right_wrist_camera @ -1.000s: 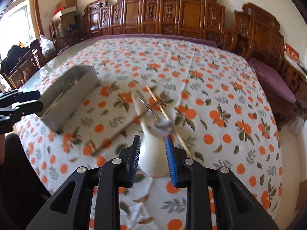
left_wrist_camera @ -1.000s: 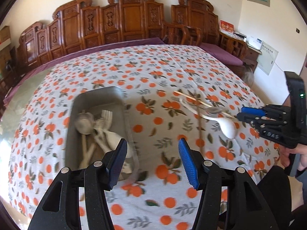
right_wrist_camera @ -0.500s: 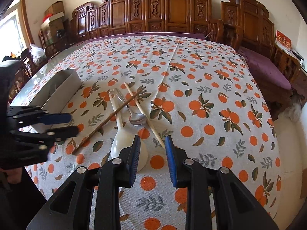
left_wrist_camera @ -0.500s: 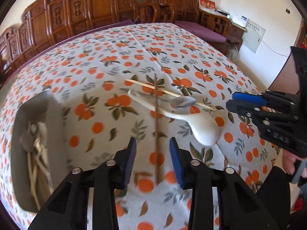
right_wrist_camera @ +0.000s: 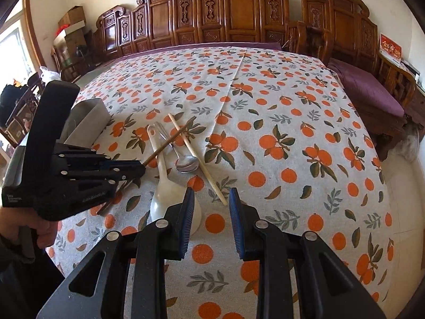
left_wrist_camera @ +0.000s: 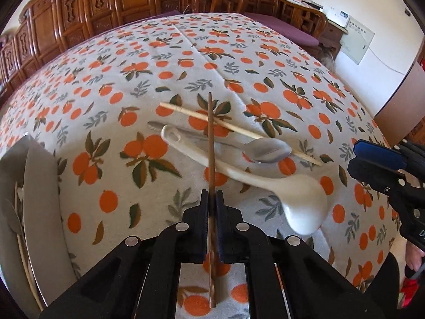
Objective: Organize utensils
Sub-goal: 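Grasp a brown chopstick with the left tool while the right tool grasps the white ceramic spoon, then carry the chopstick over the tray with the left tool while the right tool lifts the white spoon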
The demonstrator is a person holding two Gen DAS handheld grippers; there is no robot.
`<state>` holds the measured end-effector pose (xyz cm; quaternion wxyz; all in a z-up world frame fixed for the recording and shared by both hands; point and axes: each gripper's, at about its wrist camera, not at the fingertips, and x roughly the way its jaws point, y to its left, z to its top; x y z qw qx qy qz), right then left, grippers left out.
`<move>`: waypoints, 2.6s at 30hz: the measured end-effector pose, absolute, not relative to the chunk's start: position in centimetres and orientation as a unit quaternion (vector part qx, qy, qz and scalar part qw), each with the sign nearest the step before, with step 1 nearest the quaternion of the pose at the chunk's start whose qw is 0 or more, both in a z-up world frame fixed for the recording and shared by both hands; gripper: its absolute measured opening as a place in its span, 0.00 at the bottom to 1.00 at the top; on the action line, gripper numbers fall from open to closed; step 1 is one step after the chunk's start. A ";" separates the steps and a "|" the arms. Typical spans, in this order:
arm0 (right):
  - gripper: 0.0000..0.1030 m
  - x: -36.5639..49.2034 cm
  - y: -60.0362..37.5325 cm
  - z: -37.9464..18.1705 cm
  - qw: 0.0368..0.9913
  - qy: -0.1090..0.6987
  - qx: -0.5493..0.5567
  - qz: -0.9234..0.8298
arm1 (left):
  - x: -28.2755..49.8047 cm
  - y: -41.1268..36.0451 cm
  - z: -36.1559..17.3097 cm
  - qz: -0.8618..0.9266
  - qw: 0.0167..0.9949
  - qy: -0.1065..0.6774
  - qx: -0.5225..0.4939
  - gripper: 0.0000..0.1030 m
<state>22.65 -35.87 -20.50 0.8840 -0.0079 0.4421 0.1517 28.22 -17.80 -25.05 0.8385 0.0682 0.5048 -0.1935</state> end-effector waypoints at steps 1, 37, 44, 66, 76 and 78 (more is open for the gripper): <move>0.28 22.6 -35.6 -20.6 0.883 0.443 -0.009 0.153 | 28.0 -17.5 -25.0 -0.194 0.839 0.504 0.068 0.04; 0.28 30.3 -29.7 -23.8 0.850 0.488 -0.088 0.179 | 21.0 -6.7 -18.5 -0.189 0.873 0.450 0.013 0.04; 0.39 29.7 -29.2 -24.1 0.848 0.487 -0.096 0.187 | 20.9 -6.6 -18.5 -0.188 0.874 0.449 0.013 0.04; 0.29 28.1 -28.9 -22.4 0.857 0.468 -0.092 0.197 | 20.6 -5.7 -17.6 -0.181 0.879 0.441 0.016 0.04; 0.28 27.4 -27.9 -19.2 0.872 0.441 -0.076 0.197 | 20.5 -4.0 -17.0 -0.166 0.886 0.434 0.005 0.04; 0.28 27.4 -27.7 -18.8 0.876 0.435 -0.073 0.196 | 20.4 -3.7 -16.9 -0.165 0.886 0.433 0.004 0.04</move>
